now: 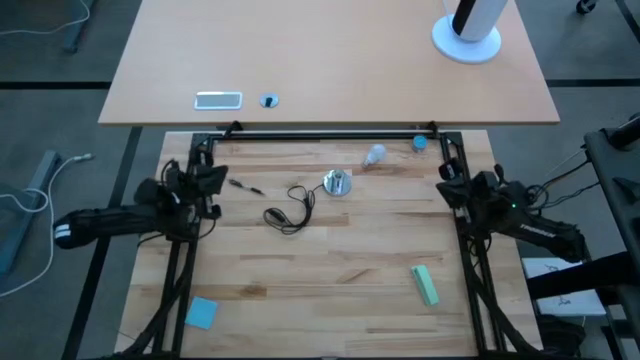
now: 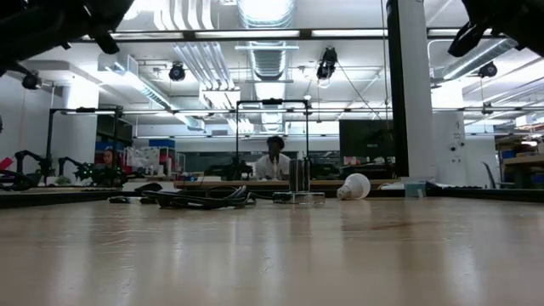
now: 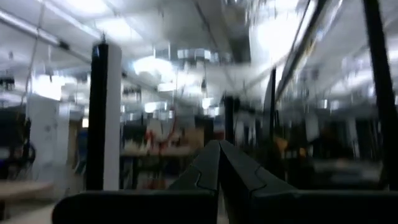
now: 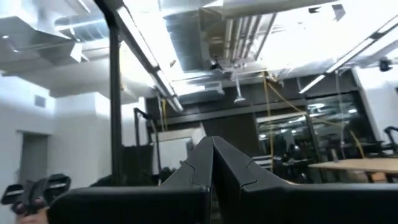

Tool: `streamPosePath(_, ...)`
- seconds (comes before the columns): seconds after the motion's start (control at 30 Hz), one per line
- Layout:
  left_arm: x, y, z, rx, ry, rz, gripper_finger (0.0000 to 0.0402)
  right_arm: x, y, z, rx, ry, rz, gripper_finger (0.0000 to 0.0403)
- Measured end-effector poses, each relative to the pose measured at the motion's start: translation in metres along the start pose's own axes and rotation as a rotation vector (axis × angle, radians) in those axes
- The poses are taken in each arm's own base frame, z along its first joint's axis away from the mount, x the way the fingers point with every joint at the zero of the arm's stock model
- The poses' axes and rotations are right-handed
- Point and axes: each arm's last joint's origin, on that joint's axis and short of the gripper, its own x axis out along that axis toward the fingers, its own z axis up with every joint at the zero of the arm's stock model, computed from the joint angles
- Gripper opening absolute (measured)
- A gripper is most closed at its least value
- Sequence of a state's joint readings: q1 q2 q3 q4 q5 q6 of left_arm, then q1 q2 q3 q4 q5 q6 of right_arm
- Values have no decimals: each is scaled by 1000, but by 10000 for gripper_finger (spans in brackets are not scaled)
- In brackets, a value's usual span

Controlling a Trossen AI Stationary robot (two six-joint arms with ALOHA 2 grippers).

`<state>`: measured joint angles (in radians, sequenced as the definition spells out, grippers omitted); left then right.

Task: Screw lightbulb
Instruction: Return to Home Position

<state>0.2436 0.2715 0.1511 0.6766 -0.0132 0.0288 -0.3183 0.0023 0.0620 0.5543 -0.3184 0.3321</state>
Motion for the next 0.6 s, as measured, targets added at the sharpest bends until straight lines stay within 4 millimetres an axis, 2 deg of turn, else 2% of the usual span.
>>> streamPosePath(0.1, 1, 0, 1, 25, 217, -8, 0, 2, -1, -3, -3, 92, -24, 0)
streamPosePath(0.17, -2, 0, -6, 28, 356, -17, 0, 1, -4, -10, -33, 170, -45, 0)
streamPosePath(0.23, -3, -1, -14, 25, 422, -29, 0, 0, -5, -16, -65, 209, -50, 0)
streamPosePath(0.4, -7, -2, -34, 39, 428, -61, 0, -6, -9, -34, -83, 260, -41, 0)
streamPosePath(0.6, -23, -4, -61, 68, 328, -102, 0, -8, -9, -38, -110, 266, -11, 0)
